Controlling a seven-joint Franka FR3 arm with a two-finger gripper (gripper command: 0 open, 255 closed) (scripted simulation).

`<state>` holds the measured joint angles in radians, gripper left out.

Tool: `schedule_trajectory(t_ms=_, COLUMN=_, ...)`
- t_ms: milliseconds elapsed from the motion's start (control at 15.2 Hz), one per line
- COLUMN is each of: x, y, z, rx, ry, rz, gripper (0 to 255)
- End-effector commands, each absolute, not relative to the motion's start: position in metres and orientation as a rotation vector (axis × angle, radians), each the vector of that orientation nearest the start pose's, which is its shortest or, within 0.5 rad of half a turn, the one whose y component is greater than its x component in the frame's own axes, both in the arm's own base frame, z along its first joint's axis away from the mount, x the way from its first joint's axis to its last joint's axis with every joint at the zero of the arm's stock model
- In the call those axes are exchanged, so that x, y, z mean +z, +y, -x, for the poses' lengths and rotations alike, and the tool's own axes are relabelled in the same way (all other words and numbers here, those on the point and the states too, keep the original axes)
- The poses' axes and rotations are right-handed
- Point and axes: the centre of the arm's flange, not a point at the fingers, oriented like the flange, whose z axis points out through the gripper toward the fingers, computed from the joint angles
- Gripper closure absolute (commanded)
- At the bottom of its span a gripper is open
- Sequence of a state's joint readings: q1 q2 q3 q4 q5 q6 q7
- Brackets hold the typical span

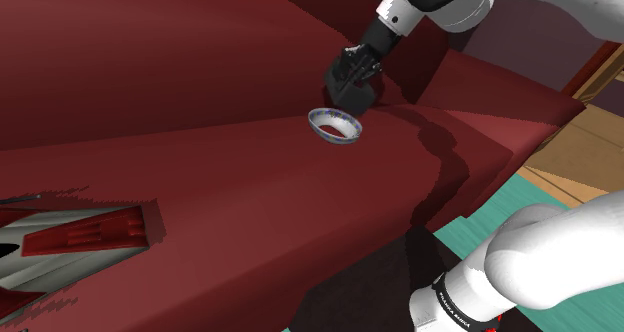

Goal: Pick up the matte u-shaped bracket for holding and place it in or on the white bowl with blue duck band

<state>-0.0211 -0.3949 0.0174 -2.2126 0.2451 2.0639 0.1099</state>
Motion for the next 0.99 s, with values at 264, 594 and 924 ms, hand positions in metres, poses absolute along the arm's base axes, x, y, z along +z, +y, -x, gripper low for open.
schedule_trajectory(t_ms=264, x=0.531, y=0.011, z=-0.460, rx=-0.341, ry=0.294, rz=2.872, gripper=255)
schedule_trajectory(t_ms=594, x=0.504, y=0.011, z=-0.460, rx=-0.341, ry=0.294, rz=2.872, gripper=255)
schedule_trajectory(t_ms=924, x=0.502, y=0.011, z=-0.460, rx=-0.341, ry=0.294, rz=2.872, gripper=255)
